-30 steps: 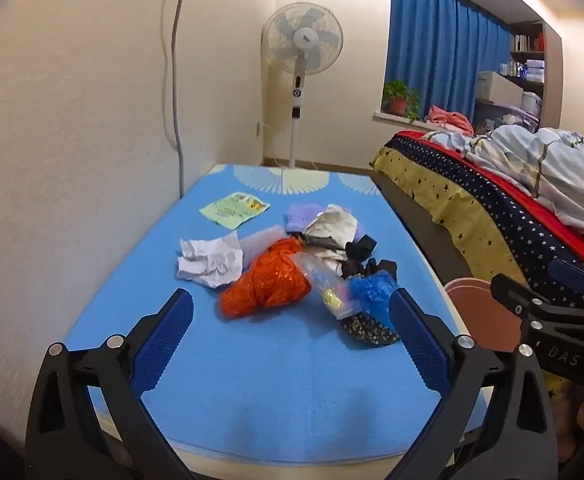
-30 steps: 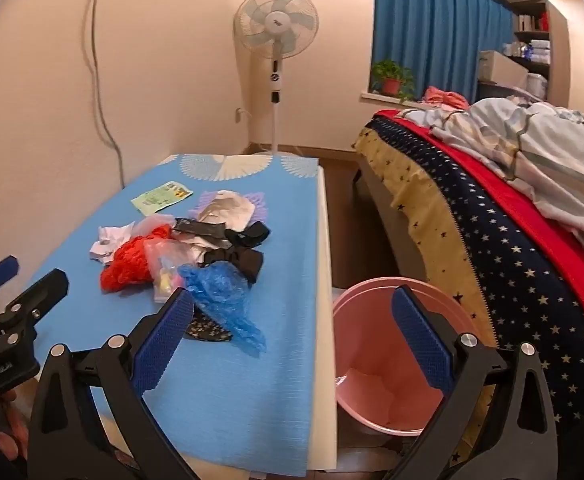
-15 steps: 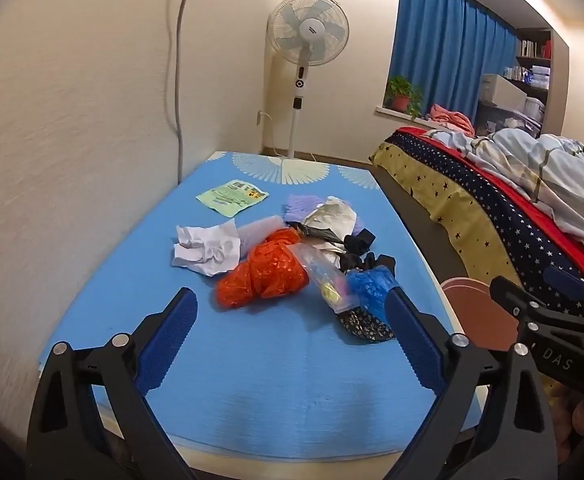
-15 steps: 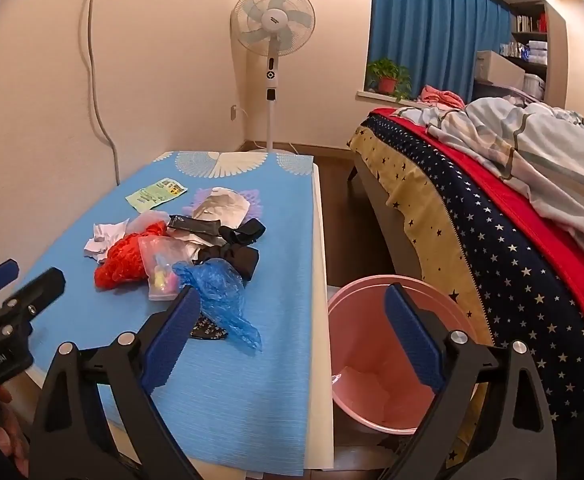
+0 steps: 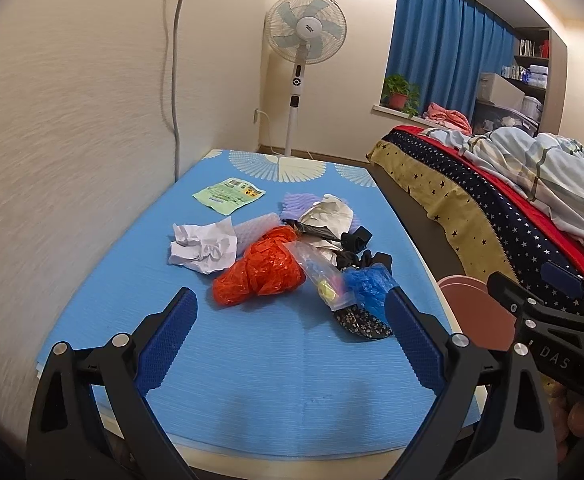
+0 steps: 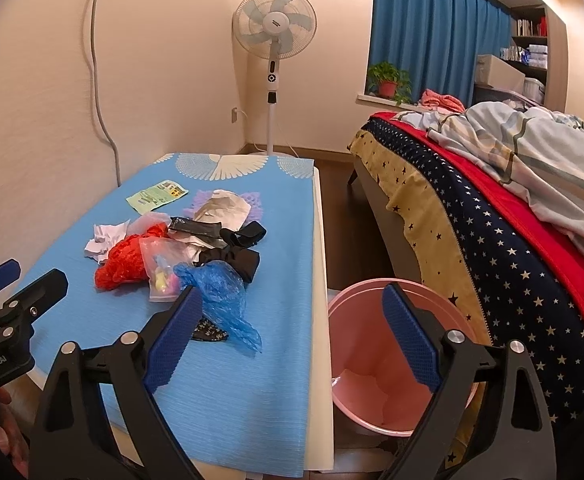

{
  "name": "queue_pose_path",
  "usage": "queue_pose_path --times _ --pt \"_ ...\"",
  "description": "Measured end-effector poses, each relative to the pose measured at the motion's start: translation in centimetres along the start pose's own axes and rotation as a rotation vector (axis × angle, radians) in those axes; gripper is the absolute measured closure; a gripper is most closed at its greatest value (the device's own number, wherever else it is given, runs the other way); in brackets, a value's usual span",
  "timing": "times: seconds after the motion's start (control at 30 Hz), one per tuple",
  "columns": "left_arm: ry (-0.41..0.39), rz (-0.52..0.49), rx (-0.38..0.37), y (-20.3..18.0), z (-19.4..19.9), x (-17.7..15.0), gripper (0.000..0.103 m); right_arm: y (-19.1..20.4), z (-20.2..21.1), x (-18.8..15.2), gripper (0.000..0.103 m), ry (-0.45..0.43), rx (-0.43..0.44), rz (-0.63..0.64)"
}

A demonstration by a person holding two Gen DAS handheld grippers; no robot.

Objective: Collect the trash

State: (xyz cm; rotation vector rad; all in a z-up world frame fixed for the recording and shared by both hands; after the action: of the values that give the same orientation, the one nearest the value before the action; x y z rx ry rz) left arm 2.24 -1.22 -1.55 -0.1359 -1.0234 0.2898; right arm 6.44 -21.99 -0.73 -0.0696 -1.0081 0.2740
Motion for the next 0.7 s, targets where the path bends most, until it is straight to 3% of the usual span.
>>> queue_pose_path --times 0.7 --pt "0.002 0.004 0.005 0.14 0.0 -0.05 0.011 0.24 0.45 0.27 0.016 -0.023 0.023 -0.007"
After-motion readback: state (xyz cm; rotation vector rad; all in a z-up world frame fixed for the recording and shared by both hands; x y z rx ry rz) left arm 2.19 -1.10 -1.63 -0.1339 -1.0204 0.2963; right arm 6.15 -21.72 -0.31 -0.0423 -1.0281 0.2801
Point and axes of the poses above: each gripper's, at about its wrist camera, not at the fingertips, and z roughly against the way its jaws point, y to its left, x to its top, the point moved 2 cm from there along -z, roughly the way its jaws point, and after that the axes turned 8 degrees about z, right-handed, at the moved point
